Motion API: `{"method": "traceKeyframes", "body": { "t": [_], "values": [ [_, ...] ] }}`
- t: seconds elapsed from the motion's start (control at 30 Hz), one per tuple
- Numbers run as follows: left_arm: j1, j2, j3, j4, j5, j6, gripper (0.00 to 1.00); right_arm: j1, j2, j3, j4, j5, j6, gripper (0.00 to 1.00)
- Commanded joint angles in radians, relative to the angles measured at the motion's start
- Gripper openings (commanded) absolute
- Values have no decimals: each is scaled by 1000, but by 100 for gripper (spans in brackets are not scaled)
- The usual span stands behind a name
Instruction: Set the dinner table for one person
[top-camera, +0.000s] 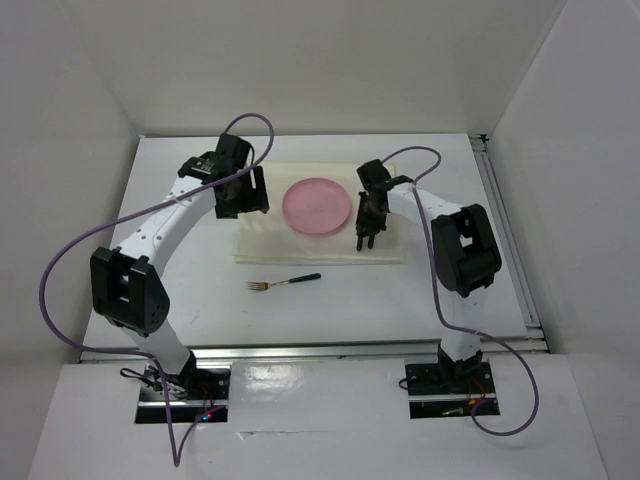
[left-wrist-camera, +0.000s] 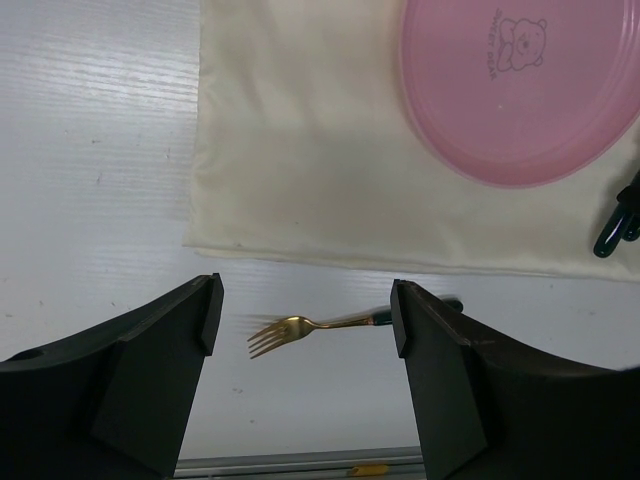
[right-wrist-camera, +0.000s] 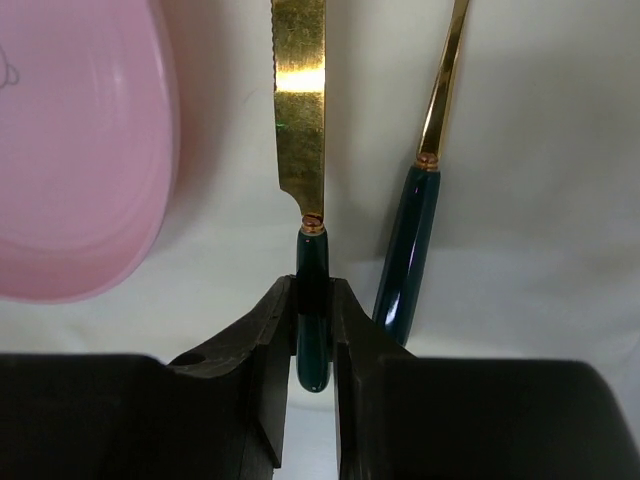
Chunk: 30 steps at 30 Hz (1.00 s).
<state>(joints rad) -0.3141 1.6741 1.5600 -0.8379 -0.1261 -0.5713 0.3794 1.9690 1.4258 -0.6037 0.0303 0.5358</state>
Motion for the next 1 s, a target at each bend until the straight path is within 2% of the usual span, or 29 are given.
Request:
{"method": "traceKeyframes", "body": {
  "t": [0.0, 0.1, 0.13, 0.17, 0.2, 0.33, 0.37, 0.43, 0.53, 0.63, 0.7, 0.83, 0.97],
  "values": [
    [7, -4, 37, -7, -12, 24, 85, 3, 13, 56, 42, 29, 45, 8],
    [7, -13, 28, -7, -12, 33, 85, 12, 22, 65, 32, 49, 55, 28],
    [7, -13, 28, -7, -12, 33, 85, 12, 22, 65, 32, 60, 55, 39],
    [7, -13, 28, -7, -12, 33, 85, 12, -2, 65, 32, 60, 55, 57],
    [7, -13, 28, -7, -12, 33, 85, 21, -15, 65, 32, 74, 55, 60],
    [7, -13, 28, -16, -21, 24, 85, 30, -84, 56, 13, 105, 35, 60],
    [7, -22, 15, -17, -21, 24, 85, 30, -119, 45, 13, 105, 21, 57],
    [7, -31, 2, -17, -32, 1, 85, 62, -165, 16, 56, 103, -52, 50],
    [7, -51, -11, -27, -78, -48, 85, 108, -260, -76, 174, -12, -245, 50],
    [26, -51, -11, -75, -130, -134, 85, 203, -283, -116, 206, -111, -421, 58],
    [73, -51, -11, -101, -139, -179, 85, 286, -256, -125, 206, -122, -476, 66],
    [138, -51, -20, -110, -95, -196, 88, 401, -191, -104, 197, -122, -557, 70],
    [147, -51, -31, -110, -75, -187, 88, 492, -119, -79, 206, -103, -632, 70]
  ]
}}
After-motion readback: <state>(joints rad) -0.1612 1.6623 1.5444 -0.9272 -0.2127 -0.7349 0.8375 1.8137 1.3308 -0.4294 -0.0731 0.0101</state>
